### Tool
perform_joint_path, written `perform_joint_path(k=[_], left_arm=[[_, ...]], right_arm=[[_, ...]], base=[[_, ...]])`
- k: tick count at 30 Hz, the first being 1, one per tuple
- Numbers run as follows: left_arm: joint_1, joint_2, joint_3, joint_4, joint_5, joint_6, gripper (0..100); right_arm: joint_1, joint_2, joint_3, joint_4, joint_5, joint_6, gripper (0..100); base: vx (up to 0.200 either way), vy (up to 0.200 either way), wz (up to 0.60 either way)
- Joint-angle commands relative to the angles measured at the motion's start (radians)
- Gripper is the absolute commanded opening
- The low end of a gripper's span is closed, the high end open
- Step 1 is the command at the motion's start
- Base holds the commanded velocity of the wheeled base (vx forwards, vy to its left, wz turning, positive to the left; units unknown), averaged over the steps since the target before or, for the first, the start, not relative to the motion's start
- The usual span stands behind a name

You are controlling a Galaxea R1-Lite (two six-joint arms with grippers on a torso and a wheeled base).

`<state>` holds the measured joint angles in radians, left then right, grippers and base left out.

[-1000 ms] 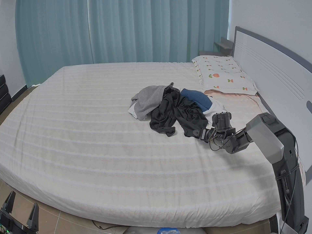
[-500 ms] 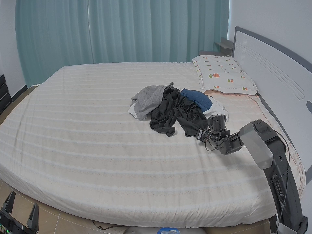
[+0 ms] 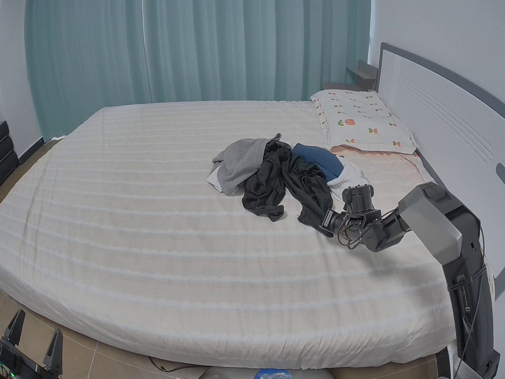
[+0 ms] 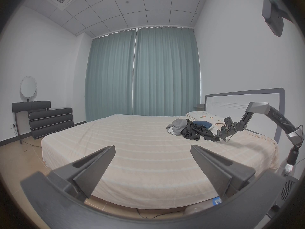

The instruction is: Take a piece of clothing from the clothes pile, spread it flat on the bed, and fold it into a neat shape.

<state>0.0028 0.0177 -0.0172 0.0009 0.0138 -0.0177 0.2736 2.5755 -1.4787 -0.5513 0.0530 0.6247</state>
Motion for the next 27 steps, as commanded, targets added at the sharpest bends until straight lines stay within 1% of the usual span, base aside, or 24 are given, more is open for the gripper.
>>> perform_joint_path(k=[1,2,3,5,6,7,8,9,10,12,13,14,15,17,19,22,23,25,27], left_arm=[[0.0,-0.018,0.016,-0.001,0.0,0.013,100],[0.0,-0.018,0.016,0.001,-0.002,0.013,100],[0.0,-0.018,0.016,0.001,-0.002,0.013,100],[0.0,-0.018,0.016,0.001,-0.002,0.005,100],[0.0,-0.018,0.016,0.001,0.0,0.004,100],[0.0,-0.018,0.016,0.001,0.0,0.001,100],[0.0,-0.018,0.016,0.001,0.0,0.001,100],[0.0,-0.018,0.016,-0.001,0.0,0.001,100],[0.0,-0.018,0.013,-0.01,0.0,-0.004,100],[-0.003,-0.007,-0.089,-0.081,-0.002,-0.067,100],[-0.009,0.024,-0.148,-0.105,-0.011,-0.099,100],[-0.012,0.05,-0.165,-0.102,-0.025,-0.088,100],[-0.014,0.07,-0.171,-0.102,-0.049,-0.059,100],[-0.014,0.12,-0.196,-0.096,-0.123,0.027,100],[-0.015,0.203,-0.233,-0.094,-0.143,0.019,100],[-0.018,0.367,-0.323,-0.101,-0.158,-0.03,100],[-0.026,0.432,-0.356,-0.101,-0.175,-0.054,100],[-0.046,0.532,-0.38,-0.107,-0.213,-0.059,100],[-0.066,0.625,-0.385,-0.113,-0.241,-0.036,100]], right_arm=[[0.006,-0.333,0.359,-0.145,0.14,0.064,0],[0.009,-0.37,0.403,-0.173,0.154,0.072,0],[0.009,-0.37,0.403,-0.173,0.154,0.072,0],[0.019,-0.488,0.515,-0.222,0.2,0.101,0],[0.019,-0.499,0.525,-0.225,0.205,0.102,0],[0.021,-0.545,0.554,-0.234,0.226,0.113,0],[0.021,-0.545,0.554,-0.234,0.226,0.113,0],[0.027,-0.612,0.584,-0.239,0.254,0.127,0],[0.03,-0.634,0.591,-0.24,0.254,0.129,0],[0.052,-0.69,0.601,-0.24,0.254,0.13,0],[0.056,-0.716,0.604,-0.239,0.254,0.129,0],[0.059,-0.735,0.601,-0.24,0.257,0.129,0],[0.061,-0.745,0.595,-0.239,0.257,0.13,0],[0.068,-0.781,0.584,-0.24,0.257,0.136,0],[0.085,-0.81,0.584,-0.24,0.254,0.144,0],[0.116,-0.851,0.586,-0.239,0.243,0.145,0],[0.127,-0.873,0.586,-0.237,0.243,0.145,0],[0.137,-0.908,0.584,-0.233,0.245,0.144,0],[0.145,-0.931,0.58,-0.233,0.243,0.139,0]], base=[[0.0,0.0,0.0],[0.0,0.0,0.0],[0.0,0.0,0.0],[0.0,0.0,0.0],[0.0,0.0,0.0],[0.0,0.0,0.0],[0.0,0.0,0.0],[0.0,0.0,0.0],[0.0,0.0,0.0],[0.0,0.0,0.0],[0.0,0.0,0.0],[0.0,0.0,0.0],[0.0,0.0,0.0],[0.0,0.0,0.0],[0.0,0.0,0.0],[0.0,0.0,0.0],[0.0,0.0,0.0],[0.0,0.0,0.0],[0.0,0.0,0.0]])
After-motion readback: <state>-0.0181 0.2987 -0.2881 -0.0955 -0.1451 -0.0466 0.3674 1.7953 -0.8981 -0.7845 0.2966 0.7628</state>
